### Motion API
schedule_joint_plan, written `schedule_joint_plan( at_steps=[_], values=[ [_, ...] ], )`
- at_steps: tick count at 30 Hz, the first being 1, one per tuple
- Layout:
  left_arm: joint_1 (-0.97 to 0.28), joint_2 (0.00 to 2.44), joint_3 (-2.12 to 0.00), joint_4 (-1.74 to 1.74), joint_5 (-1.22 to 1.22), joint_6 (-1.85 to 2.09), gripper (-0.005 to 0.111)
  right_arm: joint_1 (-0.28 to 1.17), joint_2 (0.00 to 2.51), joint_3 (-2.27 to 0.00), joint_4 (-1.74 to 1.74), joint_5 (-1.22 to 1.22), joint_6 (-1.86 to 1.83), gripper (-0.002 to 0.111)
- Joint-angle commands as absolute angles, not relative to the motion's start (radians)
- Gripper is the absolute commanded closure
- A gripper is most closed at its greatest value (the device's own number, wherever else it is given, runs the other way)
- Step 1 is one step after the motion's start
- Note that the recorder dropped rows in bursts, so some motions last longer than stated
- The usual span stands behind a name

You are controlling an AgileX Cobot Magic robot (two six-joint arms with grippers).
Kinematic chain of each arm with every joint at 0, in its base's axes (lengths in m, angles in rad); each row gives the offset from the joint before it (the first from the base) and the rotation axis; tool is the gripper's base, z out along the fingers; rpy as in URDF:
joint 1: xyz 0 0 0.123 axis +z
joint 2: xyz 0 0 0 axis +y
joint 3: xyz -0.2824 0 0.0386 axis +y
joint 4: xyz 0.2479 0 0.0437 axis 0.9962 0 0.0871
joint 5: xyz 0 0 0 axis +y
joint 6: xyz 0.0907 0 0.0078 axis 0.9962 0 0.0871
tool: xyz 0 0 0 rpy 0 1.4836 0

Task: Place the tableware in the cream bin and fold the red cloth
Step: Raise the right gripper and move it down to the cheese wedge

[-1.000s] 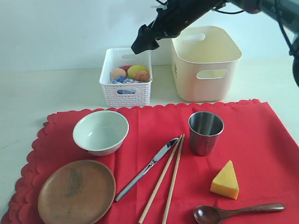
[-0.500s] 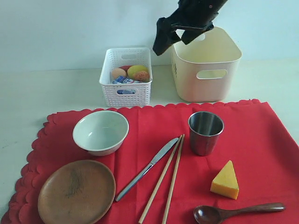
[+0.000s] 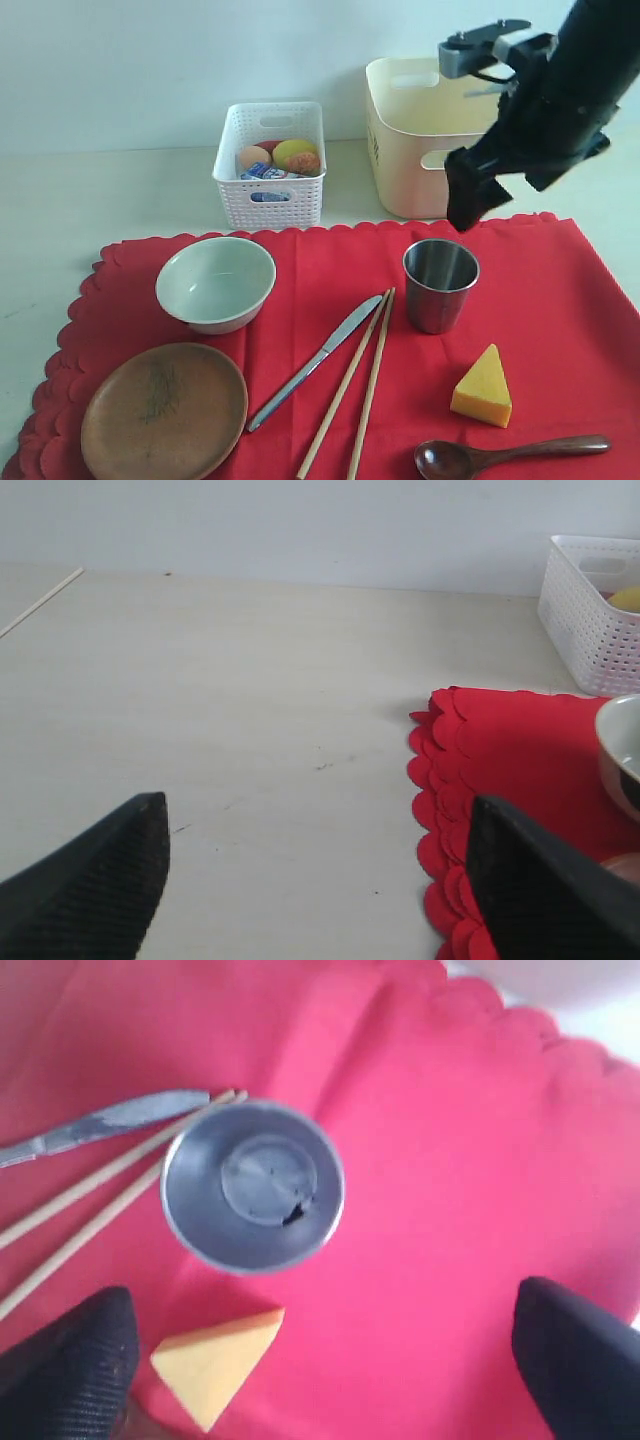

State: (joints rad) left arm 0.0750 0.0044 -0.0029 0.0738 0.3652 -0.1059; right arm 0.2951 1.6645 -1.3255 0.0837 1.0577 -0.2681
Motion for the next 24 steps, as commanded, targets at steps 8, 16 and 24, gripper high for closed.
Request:
schedule_joint_plan(
  at_steps=[8,16,24],
  values=[
    [0.069,0.0,0.0,0.075,0.354,-0.108,0.029,0.29,1.543,-0.947,0.074,0.928,-0.153,0.014],
    [0.069,0.0,0.0,0.075,0.354,-0.108,0.029,0.29,1.551,-0.883,0.08,0.815,-0.151,0.014],
    [0.069,0.0,0.0,0.075,0.354,-0.108,0.029,0.29,1.603,-0.883,0.08,0.771,-0.143,0.014]
  ],
)
